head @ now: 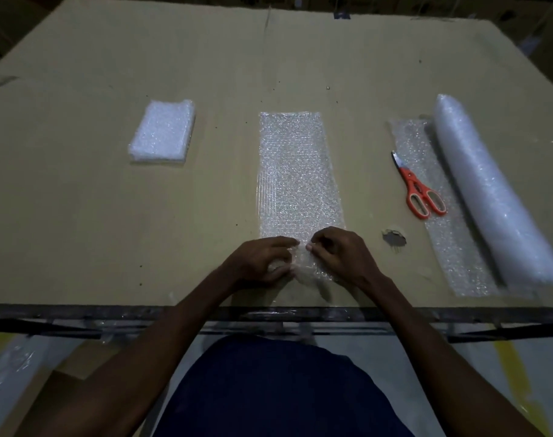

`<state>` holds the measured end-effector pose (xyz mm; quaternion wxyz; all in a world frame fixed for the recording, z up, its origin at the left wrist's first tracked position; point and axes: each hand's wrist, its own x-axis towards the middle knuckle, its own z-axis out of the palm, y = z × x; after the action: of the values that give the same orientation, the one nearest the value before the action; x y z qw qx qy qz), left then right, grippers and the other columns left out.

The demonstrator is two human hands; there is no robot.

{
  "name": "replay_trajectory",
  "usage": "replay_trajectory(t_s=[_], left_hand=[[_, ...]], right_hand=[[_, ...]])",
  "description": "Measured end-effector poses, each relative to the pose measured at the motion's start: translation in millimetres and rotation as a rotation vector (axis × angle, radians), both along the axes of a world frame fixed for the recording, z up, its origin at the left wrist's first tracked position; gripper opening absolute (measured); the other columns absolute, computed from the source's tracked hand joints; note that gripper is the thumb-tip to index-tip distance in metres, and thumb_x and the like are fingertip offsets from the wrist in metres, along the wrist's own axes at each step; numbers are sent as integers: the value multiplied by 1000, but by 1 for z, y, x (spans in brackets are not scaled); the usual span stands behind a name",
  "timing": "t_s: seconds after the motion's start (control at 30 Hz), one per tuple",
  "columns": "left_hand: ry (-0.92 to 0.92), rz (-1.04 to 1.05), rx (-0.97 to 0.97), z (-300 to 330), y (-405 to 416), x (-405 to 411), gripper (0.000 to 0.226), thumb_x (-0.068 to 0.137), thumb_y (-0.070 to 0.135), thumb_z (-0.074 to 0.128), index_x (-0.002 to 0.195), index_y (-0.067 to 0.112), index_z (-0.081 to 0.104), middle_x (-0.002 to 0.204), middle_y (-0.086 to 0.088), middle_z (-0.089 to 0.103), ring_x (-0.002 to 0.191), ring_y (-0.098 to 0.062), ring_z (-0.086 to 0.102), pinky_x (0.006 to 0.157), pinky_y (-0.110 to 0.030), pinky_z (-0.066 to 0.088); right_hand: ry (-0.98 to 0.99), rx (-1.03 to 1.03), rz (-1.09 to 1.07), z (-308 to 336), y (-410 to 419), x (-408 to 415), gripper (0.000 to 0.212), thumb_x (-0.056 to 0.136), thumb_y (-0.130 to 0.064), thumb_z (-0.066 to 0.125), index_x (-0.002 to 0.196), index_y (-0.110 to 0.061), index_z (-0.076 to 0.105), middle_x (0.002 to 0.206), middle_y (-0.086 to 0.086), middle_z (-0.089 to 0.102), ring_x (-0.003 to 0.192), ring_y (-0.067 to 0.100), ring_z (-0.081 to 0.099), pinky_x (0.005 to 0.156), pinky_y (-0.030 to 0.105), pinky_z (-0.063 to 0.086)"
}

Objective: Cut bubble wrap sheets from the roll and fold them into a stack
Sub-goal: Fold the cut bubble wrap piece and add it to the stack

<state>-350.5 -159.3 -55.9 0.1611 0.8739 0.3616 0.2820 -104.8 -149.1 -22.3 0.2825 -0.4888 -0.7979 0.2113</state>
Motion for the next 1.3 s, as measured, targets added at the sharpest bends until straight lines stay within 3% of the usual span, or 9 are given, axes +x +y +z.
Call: replay_trajectory(t_s=[0.17,0.3,0.37,0.43,0.57,0.7,0.83,1.0,1.3], left_hand=[[-246,156,-201,16,8,8,32,90,41,61,96,13,75,107,1,75,95,-13,71,81,-34,57],[-213,244,-405,34,25,6,36,84,49,60,82,17,76,82,6,74,75,-7,68,72,-30,54],[-254,280,-501,40,35,5,33,81,51,62,73,21,73,76,8,73,70,-4,67,69,-27,51],[-370,280,-599,48,45,3,29,85,44,67,72,19,74,76,5,75,71,-11,70,69,-29,53],[-616,257,-775,64,62,-4,31,84,38,77,91,8,75,89,-3,76,83,-20,74,70,-39,59],[-686,360,-719,68,93,-8,16,87,19,78,94,6,72,85,-3,73,79,-18,70,71,-39,59],[-747,468,-660,72,135,-6,14,89,14,75,94,1,72,82,-4,68,72,-15,65,68,-34,56],[-656,451,-688,73,193,-5,8,94,8,67,99,10,73,83,0,69,71,-11,64,64,-26,53],[-626,666,-627,61,290,-5,10,85,11,77,86,21,76,74,1,74,67,-14,69,72,-42,59]], right_hand=[[37,-312,115,17,7,12,44,73,-63,78,102,-30,73,97,-12,74,90,5,69,82,31,56],[-63,-537,217,30,24,19,60,65,-58,86,117,-35,66,113,-17,69,104,2,66,92,28,55],[-120,-485,227,32,33,22,52,72,-47,83,117,-33,64,111,-14,68,102,10,66,89,35,54],[-63,-396,182,36,42,22,27,83,-26,76,109,-26,69,101,-11,71,91,7,68,82,34,55],[178,-505,8,52,62,17,10,93,-7,72,94,-16,75,84,-1,74,69,9,69,62,28,57],[311,-526,-82,62,91,17,7,91,-6,75,95,-12,75,77,0,75,70,14,71,65,30,59],[462,-529,-217,70,124,18,10,89,-5,76,99,-6,75,87,10,77,74,13,72,67,25,58],[570,-493,-409,65,179,19,7,91,-4,74,97,-4,76,81,8,72,71,15,65,60,20,55],[585,-444,-503,44,278,13,15,91,1,71,105,-6,71,86,12,72,75,21,64,65,27,55]])
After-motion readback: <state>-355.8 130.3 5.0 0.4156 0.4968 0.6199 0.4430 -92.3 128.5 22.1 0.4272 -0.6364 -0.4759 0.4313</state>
